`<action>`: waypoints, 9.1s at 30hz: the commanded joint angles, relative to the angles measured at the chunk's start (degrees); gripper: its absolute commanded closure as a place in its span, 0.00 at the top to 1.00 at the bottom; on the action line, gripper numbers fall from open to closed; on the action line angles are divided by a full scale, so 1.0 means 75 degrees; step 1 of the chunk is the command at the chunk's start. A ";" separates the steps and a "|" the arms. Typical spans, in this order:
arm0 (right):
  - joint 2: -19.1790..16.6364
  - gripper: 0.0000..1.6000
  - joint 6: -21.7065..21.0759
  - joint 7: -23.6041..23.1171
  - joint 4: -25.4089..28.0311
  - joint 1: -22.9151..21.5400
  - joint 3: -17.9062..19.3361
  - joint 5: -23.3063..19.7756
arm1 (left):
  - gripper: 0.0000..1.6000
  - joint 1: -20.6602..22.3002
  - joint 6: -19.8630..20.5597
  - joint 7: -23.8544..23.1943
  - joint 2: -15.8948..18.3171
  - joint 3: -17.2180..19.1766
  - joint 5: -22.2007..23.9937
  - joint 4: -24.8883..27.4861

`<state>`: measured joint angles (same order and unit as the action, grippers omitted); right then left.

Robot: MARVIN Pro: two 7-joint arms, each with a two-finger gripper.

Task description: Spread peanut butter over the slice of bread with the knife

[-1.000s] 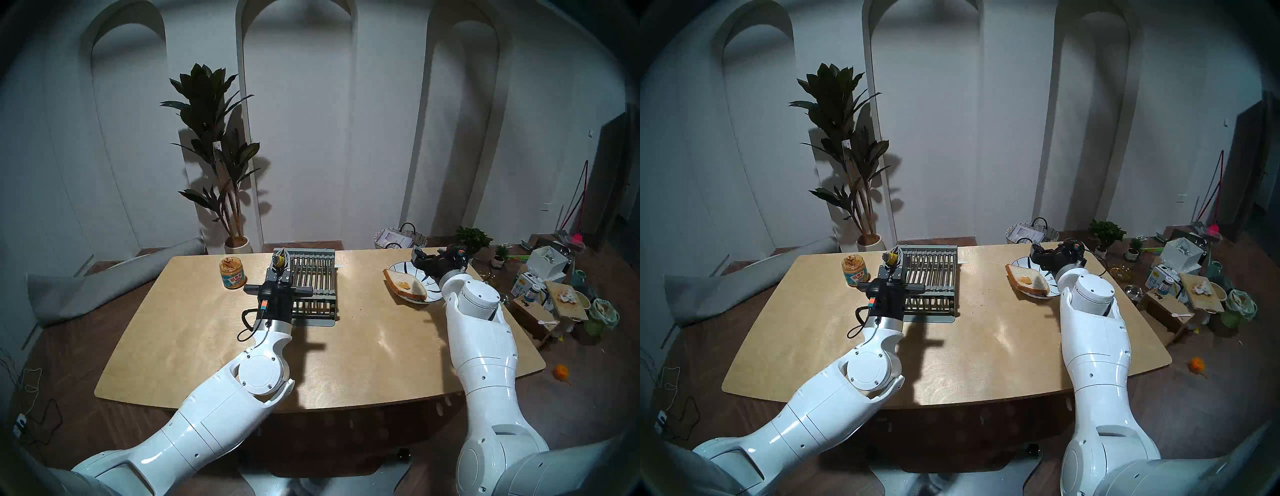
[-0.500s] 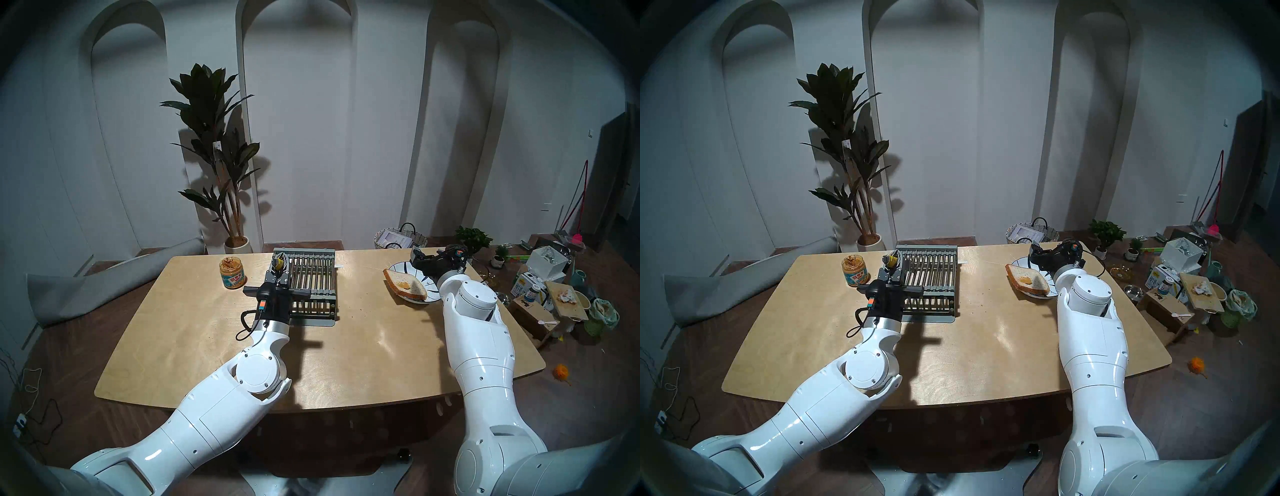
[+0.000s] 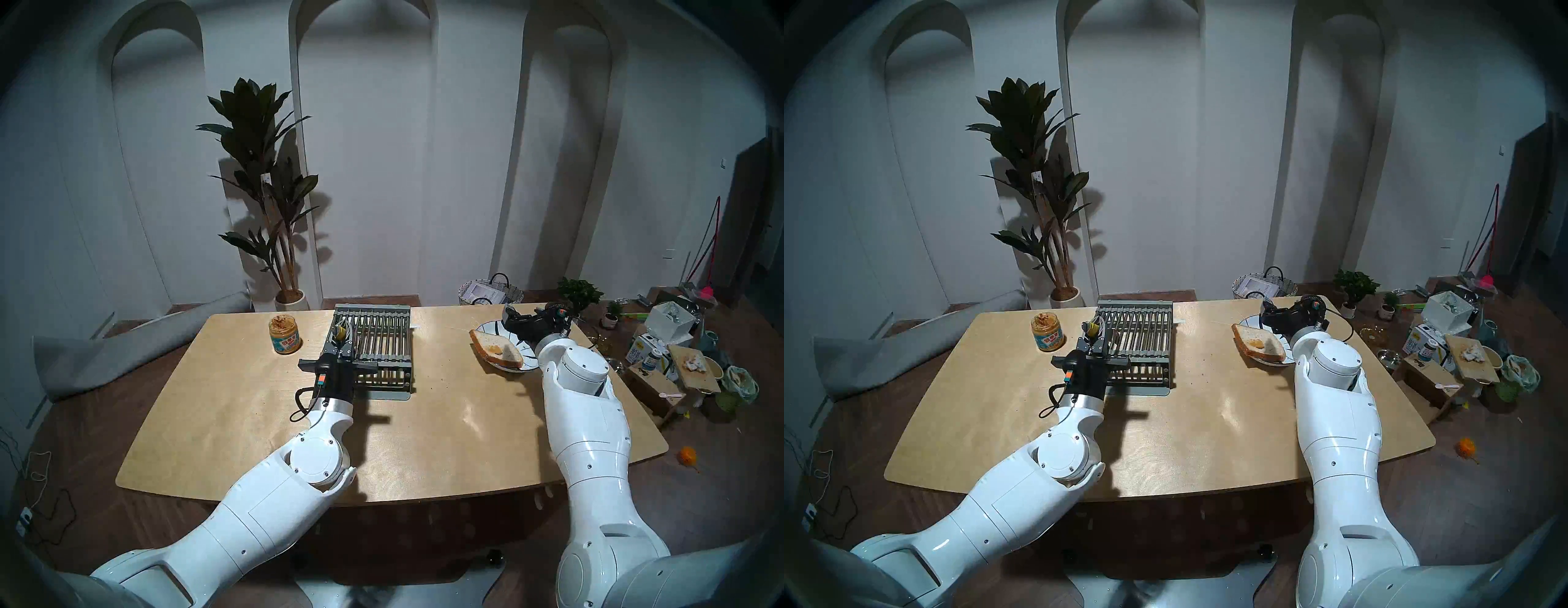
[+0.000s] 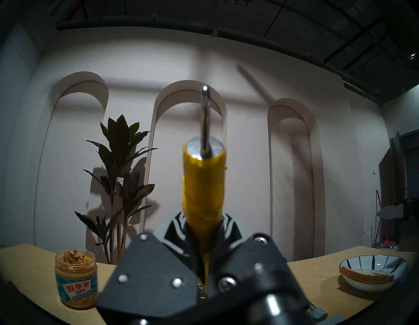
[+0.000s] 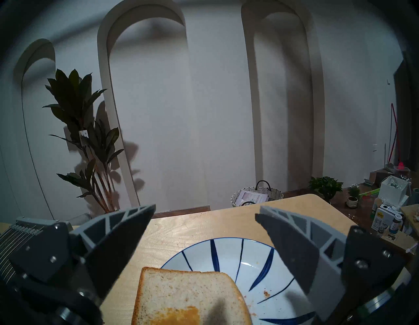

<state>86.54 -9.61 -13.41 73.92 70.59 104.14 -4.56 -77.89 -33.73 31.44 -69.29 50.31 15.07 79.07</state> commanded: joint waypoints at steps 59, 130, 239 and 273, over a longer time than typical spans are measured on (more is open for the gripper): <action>-0.0065 1.00 0.0015 -0.0105 0.0265 0.0033 0.0191 -0.0041 | 1.00 0.0254 0.0327 0.0323 -0.0559 0.0151 -0.0288 -0.0363; -0.0021 1.00 -0.1021 -0.0720 0.1731 0.0519 -0.0652 0.0096 | 1.00 -0.1943 0.5236 -0.2725 0.3526 0.4307 0.5458 0.4397; 0.0318 1.00 -0.0194 -0.0642 0.1711 0.0659 -0.0697 -0.0131 | 1.00 -0.1616 0.4937 -0.2240 0.2923 0.4020 0.4956 0.3728; 0.0314 1.00 -0.0194 -0.0639 0.1711 0.0660 -0.0701 -0.0136 | 1.00 -0.1618 0.4942 -0.2245 0.2916 0.4027 0.4949 0.3728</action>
<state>89.04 -11.26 -18.29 85.30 76.13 98.90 -5.71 -91.25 3.62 14.54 -47.56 79.71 52.19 106.31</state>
